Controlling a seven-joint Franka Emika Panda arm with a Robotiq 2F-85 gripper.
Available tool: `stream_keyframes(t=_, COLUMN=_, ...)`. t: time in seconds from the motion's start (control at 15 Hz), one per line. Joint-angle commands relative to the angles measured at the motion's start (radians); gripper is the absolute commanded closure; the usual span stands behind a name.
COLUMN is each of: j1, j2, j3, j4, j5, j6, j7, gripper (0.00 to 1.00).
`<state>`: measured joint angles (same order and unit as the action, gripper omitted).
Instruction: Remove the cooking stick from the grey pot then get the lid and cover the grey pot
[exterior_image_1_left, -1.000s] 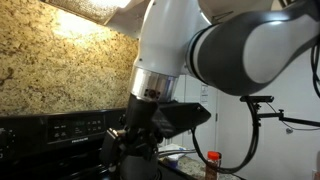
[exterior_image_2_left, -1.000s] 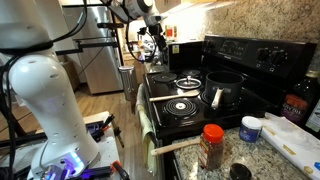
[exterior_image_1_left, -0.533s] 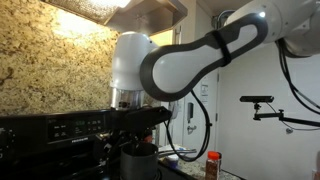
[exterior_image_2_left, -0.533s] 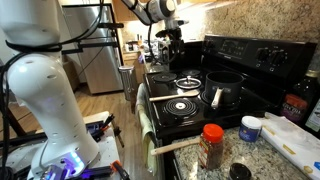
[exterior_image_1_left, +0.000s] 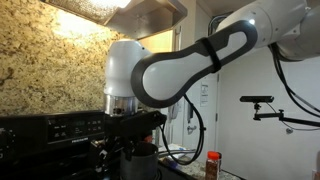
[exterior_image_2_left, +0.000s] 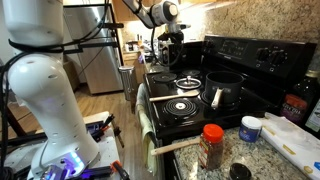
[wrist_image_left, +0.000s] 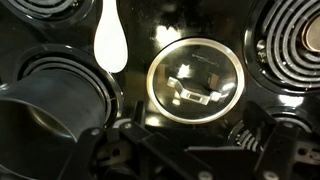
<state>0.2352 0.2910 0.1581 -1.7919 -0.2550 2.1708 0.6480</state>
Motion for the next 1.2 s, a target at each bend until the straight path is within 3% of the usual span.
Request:
stream_keyframes(t=0.0, j1=-0.01, j2=0.064, j3=-0.001, j4=0.065, j5=0.071, j6=-0.03, j7=-0.239, gripper=0.0)
stream_keyframes(t=0.27, j1=-0.015, j2=0.166, j3=-0.005, j4=0.161, j5=0.085, j6=-0.066, j7=-0.473, gripper=0.0)
stream_keyframes(t=0.4, j1=-0.005, j2=0.206, j3=-0.007, j4=0.225, j5=0.078, j6=-0.159, j7=-0.549, gripper=0.0)
stream_keyframes(t=0.47, j1=0.006, j2=0.158, j3=-0.026, j4=0.14, j5=0.068, j6=-0.068, j7=-0.465, gripper=0.0)
stream_keyframes(t=0.67, j1=0.01, j2=0.177, j3=-0.031, j4=0.157, j5=0.067, j6=-0.076, j7=-0.473, gripper=0.0)
stream_keyframes(t=1.13, j1=-0.016, j2=0.314, j3=0.019, j4=0.311, j5=0.073, j6=-0.134, j7=-0.879, gripper=0.0)
